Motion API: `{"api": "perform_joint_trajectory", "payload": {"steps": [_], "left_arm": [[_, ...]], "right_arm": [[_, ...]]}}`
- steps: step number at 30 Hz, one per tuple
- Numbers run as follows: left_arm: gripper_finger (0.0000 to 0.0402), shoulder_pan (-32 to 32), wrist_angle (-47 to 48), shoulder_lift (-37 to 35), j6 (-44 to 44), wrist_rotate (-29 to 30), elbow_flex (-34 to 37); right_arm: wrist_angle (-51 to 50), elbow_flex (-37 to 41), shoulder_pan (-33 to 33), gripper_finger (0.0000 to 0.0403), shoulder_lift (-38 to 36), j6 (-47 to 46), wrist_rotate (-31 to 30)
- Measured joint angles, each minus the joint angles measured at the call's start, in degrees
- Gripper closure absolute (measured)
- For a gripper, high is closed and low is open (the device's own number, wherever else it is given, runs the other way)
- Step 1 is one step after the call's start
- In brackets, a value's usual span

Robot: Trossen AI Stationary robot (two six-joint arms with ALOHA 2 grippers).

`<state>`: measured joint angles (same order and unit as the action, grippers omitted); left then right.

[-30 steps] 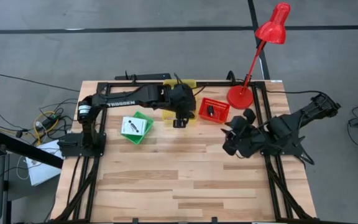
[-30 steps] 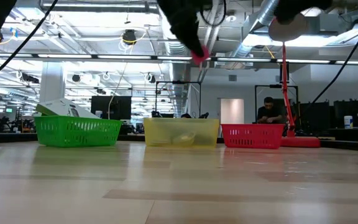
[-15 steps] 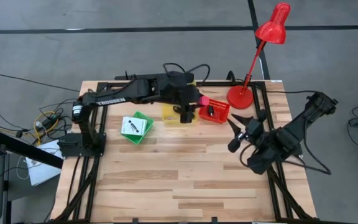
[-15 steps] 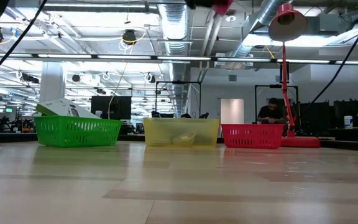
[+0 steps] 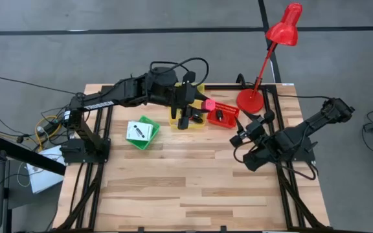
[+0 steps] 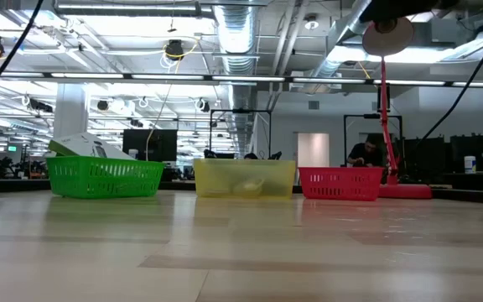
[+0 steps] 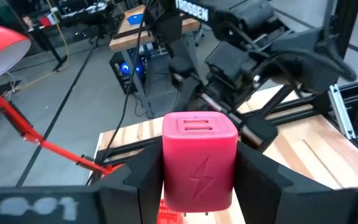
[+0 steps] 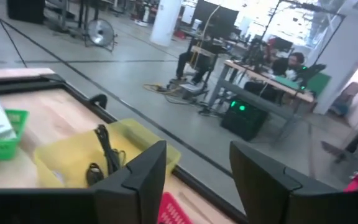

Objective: Pick and place items into bin
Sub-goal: Put the pink charger adapter into the red basket

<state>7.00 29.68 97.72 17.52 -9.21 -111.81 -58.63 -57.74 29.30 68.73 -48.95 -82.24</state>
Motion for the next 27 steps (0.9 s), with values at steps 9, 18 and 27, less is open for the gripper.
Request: {"api": "perform_joint_trajectory", "payload": {"steps": [9,18,27], "left_arm": [[0.0261,-1.2,-1.4,0.0,0.2,-1.8,0.0],[0.0261,-1.4,-4.0,-0.3,-3.2,-2.1,0.1],[0.0259,-1.8,-3.5,-3.6,-6.2,-2.1,0.1]], "right_arm": [[8.2,0.0,-1.8,0.0237,-0.2,15.3,1.9],[42.2,0.0,-2.1,0.0263,-0.2,56.1,16.8],[59.7,-0.1,-8.4,0.0237,-1.4,68.4,36.3]]}}
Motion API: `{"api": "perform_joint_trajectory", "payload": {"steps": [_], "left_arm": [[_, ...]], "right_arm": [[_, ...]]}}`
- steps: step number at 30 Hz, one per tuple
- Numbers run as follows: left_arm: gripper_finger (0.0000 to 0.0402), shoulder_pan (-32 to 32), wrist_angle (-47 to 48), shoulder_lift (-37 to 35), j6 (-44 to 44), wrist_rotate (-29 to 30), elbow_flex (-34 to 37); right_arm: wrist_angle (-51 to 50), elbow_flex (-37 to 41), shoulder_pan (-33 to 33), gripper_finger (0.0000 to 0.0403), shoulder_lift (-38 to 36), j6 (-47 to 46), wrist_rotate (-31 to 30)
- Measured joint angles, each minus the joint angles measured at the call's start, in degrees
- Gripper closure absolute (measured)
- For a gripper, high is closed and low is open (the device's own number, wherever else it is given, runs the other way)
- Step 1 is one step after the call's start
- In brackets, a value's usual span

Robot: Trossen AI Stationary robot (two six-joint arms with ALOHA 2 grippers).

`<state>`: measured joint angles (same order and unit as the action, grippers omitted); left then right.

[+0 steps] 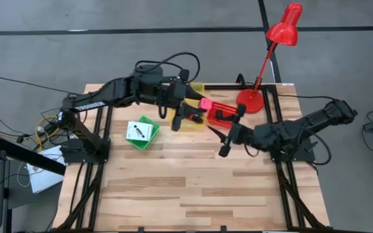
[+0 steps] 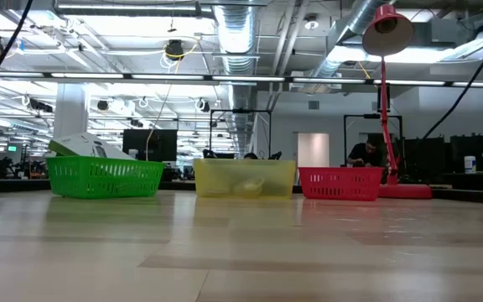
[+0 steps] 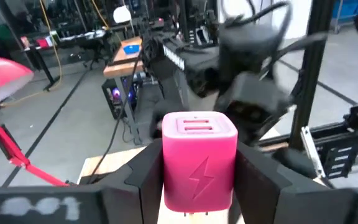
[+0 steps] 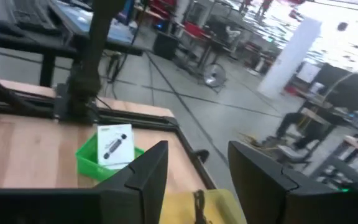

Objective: Pick and place items into bin
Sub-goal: Put the pink charger adapter into the red basket

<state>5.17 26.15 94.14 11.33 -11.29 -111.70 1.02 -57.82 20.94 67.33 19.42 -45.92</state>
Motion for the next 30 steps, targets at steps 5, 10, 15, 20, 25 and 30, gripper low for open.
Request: {"api": "perform_joint_trajectory", "payload": {"steps": [5,10,15,20,25,30], "left_arm": [[0.0257,-0.9,0.3,-2.0,-0.2,0.0,0.0],[0.0258,-2.2,2.6,-2.4,-0.6,0.0,0.0],[0.0257,-3.6,5.3,-2.4,-1.0,1.6,0.0],[0.0258,-4.6,6.3,-2.4,-2.9,3.2,0.0],[0.0257,-4.9,6.2,-2.4,-4.5,6.3,0.0],[0.0258,-4.8,4.5,-2.4,-6.3,7.1,0.0]], "right_arm": [[2.2,0.0,-5.4,0.0212,0.0,0.1,7.2],[5.7,0.0,-8.9,0.0201,0.0,0.3,16.2],[6.8,0.0,-8.7,0.0201,0.0,7.0,17.8],[3.6,0.0,-6.3,0.0205,0.5,22.4,7.9],[4.2,0.1,-4.2,0.0206,1.6,36.0,0.5],[7.2,0.0,-2.7,0.0204,1.5,45.2,-0.7]]}}
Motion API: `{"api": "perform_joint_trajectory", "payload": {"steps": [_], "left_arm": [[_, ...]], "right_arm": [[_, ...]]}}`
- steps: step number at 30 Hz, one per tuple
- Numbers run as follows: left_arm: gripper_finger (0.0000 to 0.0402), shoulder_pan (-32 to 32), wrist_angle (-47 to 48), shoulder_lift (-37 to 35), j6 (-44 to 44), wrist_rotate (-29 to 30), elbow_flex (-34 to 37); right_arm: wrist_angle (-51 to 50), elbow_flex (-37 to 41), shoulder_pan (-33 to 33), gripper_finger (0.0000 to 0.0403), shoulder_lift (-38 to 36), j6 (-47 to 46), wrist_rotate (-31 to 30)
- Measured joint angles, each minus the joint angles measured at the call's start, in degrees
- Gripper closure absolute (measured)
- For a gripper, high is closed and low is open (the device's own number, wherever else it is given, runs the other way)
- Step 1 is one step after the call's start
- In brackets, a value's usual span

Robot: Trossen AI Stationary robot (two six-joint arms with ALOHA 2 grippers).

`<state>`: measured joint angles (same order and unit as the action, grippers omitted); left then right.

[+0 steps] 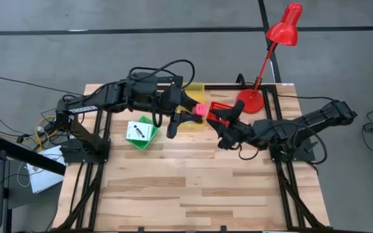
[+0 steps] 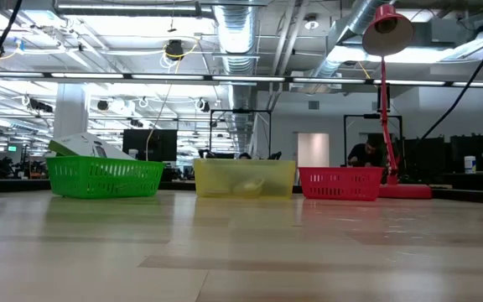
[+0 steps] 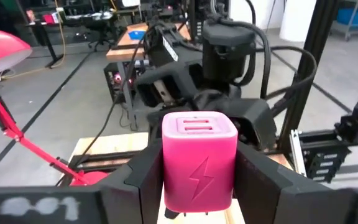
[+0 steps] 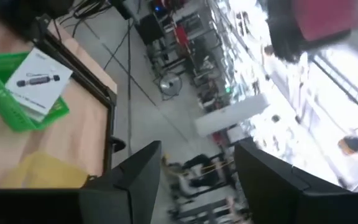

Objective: Pick and place items into bin
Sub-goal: Put the pink charger adapter into the red basket

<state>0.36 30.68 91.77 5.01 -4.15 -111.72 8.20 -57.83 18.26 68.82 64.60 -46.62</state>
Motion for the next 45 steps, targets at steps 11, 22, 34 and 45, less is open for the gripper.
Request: {"api": "perform_joint_trajectory", "payload": {"steps": [11,22,34,45], "left_arm": [[0.0257,0.0,-0.7,0.0,-1.2,0.5,0.0],[0.0256,0.0,-0.7,0.0,-2.3,0.5,0.0],[0.0256,0.0,-0.7,0.0,-2.8,0.5,0.0],[0.0255,0.0,-0.6,-0.2,-3.0,0.7,-0.1]], "right_arm": [[10.7,0.0,1.4,0.0202,0.0,13.2,0.1],[18.0,0.0,1.4,0.0197,0.0,25.9,5.0],[22.4,0.0,0.0,0.0191,0.1,30.2,13.7],[25.5,-4.6,-1.4,0.0171,6.4,30.2,8.9]]}}
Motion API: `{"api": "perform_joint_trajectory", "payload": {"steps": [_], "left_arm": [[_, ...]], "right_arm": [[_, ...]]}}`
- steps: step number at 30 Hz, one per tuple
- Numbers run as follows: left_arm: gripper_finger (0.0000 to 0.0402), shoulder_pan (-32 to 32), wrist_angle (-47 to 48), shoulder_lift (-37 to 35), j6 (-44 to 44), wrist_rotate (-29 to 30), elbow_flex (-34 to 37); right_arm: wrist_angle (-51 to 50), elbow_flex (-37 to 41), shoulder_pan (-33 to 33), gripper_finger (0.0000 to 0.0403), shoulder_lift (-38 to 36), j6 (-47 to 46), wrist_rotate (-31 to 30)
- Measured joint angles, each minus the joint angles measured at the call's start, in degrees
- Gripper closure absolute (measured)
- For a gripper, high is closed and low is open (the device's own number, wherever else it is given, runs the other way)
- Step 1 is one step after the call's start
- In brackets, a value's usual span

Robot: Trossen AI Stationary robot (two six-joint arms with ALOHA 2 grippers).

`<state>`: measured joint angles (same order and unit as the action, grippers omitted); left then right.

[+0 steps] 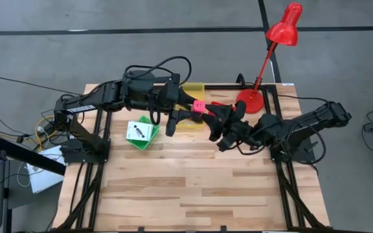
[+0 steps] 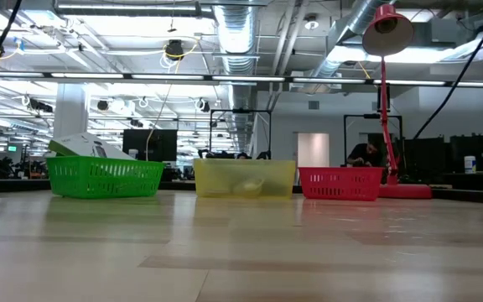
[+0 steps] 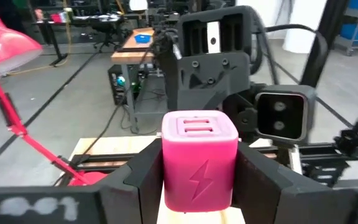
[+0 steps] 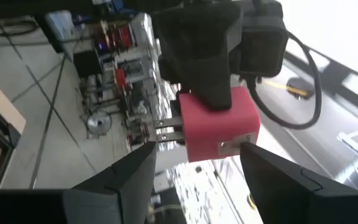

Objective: Pick and place items into bin
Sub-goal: Put the pink charger adapter into the red basket

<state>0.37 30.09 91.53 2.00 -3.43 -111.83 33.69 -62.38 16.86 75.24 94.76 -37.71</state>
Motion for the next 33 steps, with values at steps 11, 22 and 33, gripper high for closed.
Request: {"api": "perform_joint_trajectory", "payload": {"steps": [11,22,33], "left_arm": [[0.0255,0.1,1.3,0.2,0.0,0.3,0.0],[0.0255,0.0,2.5,0.5,0.0,0.6,0.2],[0.0255,0.0,2.5,0.4,0.0,0.7,0.2]], "right_arm": [[-0.3,-1.4,0.0,0.0158,0.9,0.3,-4.4],[-0.2,-1.5,0.0,0.0158,1.0,3.4,-5.7],[-0.3,-1.5,2.3,0.0158,1.0,3.5,-5.5]]}}
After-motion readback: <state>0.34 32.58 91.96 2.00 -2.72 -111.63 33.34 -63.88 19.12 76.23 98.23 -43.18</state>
